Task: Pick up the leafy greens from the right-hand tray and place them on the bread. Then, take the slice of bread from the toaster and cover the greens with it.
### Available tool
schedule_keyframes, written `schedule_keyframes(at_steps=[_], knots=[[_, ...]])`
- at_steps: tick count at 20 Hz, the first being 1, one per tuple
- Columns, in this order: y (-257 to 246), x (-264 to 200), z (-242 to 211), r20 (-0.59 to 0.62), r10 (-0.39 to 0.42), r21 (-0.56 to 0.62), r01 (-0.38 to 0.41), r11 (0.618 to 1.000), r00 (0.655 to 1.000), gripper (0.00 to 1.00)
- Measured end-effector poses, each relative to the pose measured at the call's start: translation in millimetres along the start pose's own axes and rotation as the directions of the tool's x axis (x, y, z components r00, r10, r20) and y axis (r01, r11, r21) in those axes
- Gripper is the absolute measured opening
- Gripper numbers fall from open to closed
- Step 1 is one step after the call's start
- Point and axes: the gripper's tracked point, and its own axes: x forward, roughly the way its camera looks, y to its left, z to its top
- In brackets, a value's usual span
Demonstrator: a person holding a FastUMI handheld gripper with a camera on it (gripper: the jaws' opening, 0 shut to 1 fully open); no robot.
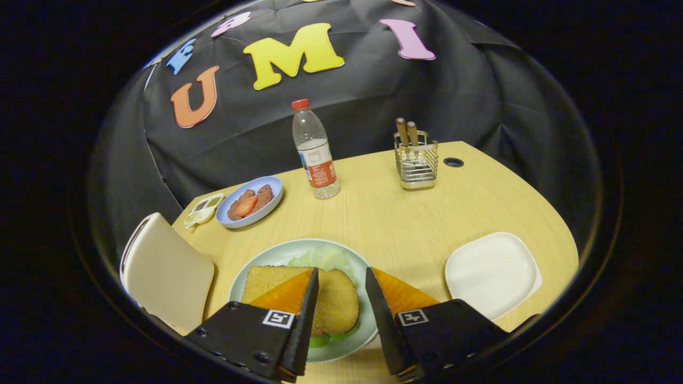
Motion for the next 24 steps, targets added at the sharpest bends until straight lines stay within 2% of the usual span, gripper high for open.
schedule_keyframes(at_steps=[3,6,9,13,18,24], knots=[[-4,-13,9,0.038,-0.033,-0.013,0.034,0.999,0.999,0.58],[-2,-42,20,0.1,-0.046,-0.02,0.049,0.999,0.994,0.66],[0,-79,34,0.19,-0.071,-0.032,0.079,0.996,0.979,0.83],[15,-134,42,0.267,-0.055,-0.031,0.066,0.997,0.962,0.85],[29,-214,49,0.415,-0.043,-0.078,0.083,0.994,0.909,0.93],[44,-297,24,0.541,0.01,-0.146,0.083,0.986,0.841,0.96]])
